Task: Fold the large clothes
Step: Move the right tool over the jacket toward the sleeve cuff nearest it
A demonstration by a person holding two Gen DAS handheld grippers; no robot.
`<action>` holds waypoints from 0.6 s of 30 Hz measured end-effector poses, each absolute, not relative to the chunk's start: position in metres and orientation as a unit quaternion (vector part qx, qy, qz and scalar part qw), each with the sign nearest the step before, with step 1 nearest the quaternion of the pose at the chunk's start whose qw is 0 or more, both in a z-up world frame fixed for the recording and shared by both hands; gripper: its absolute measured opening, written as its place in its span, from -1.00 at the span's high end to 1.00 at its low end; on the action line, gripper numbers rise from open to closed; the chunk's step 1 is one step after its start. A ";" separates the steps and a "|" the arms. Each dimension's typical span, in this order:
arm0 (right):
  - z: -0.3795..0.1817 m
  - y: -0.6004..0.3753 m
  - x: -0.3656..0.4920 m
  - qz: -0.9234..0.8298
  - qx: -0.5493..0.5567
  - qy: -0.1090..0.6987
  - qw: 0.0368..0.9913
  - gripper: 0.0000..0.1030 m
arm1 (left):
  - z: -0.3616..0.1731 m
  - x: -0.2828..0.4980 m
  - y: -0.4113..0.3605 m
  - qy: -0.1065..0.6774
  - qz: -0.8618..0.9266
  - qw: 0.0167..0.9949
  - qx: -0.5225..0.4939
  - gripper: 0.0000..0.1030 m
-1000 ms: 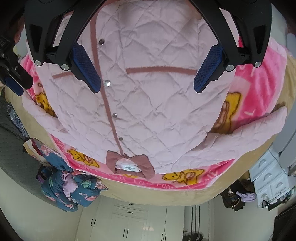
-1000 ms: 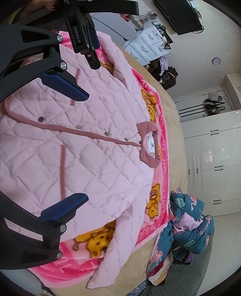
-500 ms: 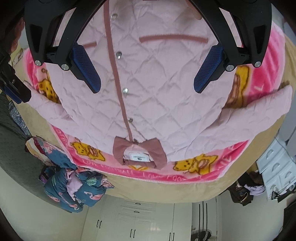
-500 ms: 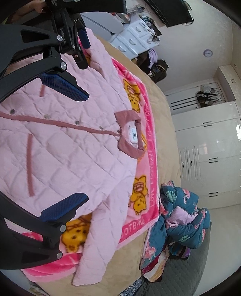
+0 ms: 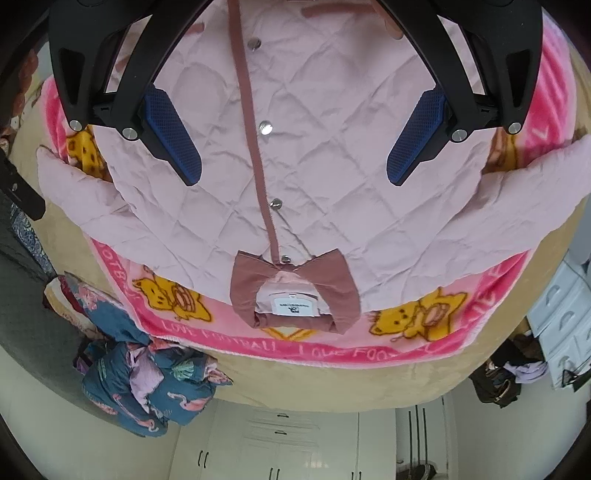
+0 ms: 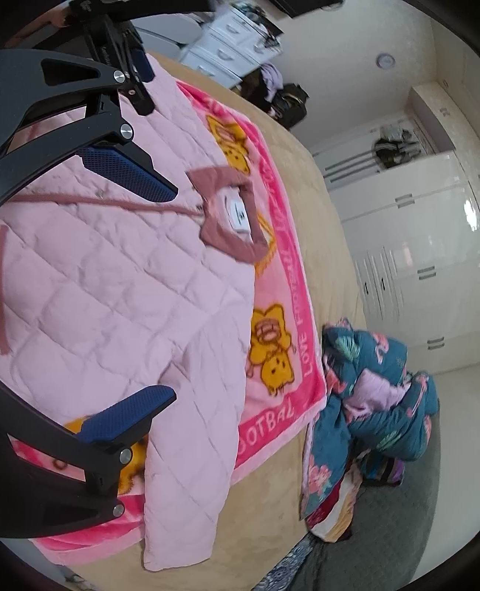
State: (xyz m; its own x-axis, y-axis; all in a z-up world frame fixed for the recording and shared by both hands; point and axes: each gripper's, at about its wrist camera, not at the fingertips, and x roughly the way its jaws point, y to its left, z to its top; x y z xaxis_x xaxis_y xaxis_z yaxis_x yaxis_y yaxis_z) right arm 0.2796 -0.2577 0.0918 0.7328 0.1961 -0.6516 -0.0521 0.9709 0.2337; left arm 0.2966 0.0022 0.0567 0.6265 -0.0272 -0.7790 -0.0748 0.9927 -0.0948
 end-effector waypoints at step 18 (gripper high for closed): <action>0.022 -0.343 0.335 -0.021 0.196 0.384 0.902 -0.92 | 0.001 0.364 -0.033 0.470 -0.017 0.881 -0.056 -0.83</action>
